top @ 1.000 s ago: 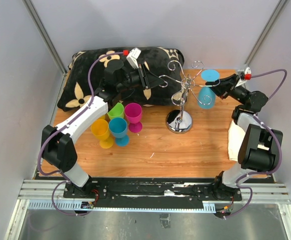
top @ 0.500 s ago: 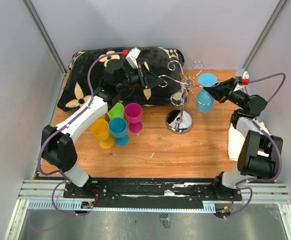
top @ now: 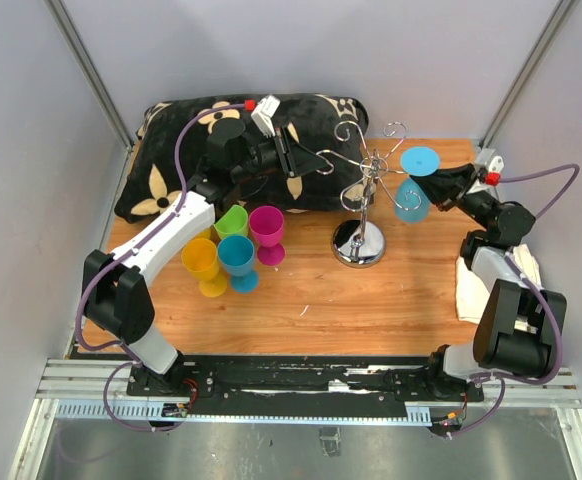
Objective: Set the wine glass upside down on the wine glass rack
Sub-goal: Turn the wine glass upside down at the wine rack.
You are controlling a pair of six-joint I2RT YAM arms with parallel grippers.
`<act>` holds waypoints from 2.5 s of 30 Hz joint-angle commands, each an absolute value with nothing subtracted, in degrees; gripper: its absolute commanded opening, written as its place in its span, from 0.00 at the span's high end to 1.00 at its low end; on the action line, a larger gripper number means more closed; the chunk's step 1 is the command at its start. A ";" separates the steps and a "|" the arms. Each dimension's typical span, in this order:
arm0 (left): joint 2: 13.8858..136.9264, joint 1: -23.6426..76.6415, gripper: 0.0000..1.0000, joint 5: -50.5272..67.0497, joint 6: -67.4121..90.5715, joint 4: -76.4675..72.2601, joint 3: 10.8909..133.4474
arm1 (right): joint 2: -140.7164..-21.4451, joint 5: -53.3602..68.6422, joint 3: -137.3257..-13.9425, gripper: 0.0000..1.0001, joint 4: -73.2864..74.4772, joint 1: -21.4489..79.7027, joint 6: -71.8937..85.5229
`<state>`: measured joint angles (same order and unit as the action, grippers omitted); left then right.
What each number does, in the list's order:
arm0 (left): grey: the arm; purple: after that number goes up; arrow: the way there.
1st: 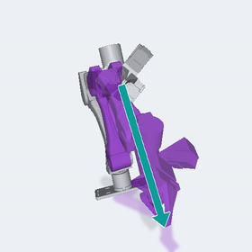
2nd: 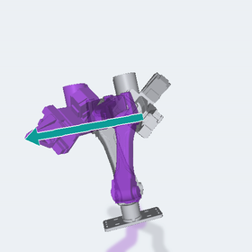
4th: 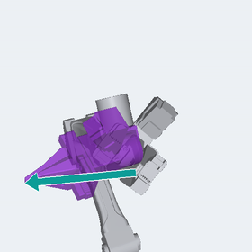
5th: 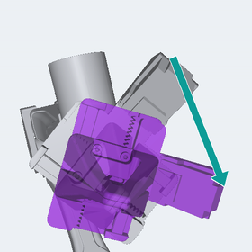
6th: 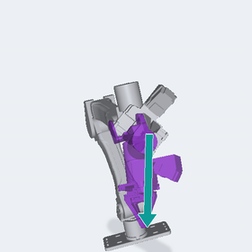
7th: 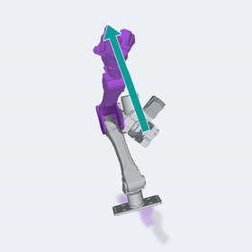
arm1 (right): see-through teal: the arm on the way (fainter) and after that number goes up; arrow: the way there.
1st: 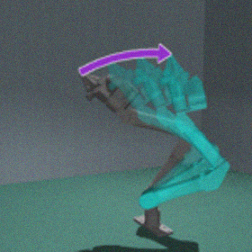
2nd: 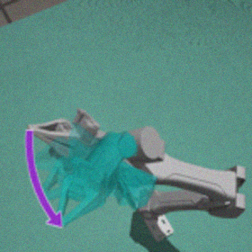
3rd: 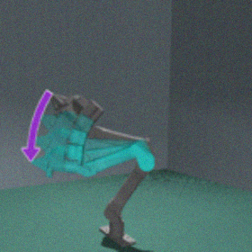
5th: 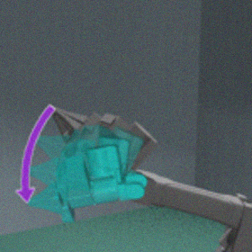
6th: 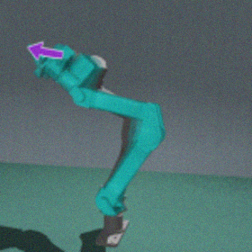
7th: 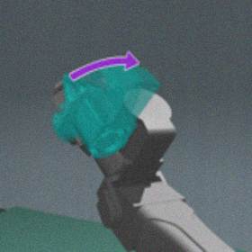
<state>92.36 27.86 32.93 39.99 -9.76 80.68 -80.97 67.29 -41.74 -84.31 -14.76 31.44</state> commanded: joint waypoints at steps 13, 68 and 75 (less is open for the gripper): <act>93.39 26.81 1.00 34.62 38.05 -9.54 80.68 | -70.65 50.64 -38.78 0.99 -58.70 -16.70 9.07; 93.82 26.81 1.00 35.51 37.36 -8.98 81.04 | -78.29 66.59 -46.69 0.91 -62.45 -11.94 19.48; 93.75 26.72 1.00 35.40 37.18 -8.77 81.08 | -76.76 61.85 -45.04 0.70 -58.24 -11.96 16.15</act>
<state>92.75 27.14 35.33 40.77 -10.20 80.68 -78.06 63.16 -45.93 -59.55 -12.51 18.06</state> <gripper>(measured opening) 0.229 0.269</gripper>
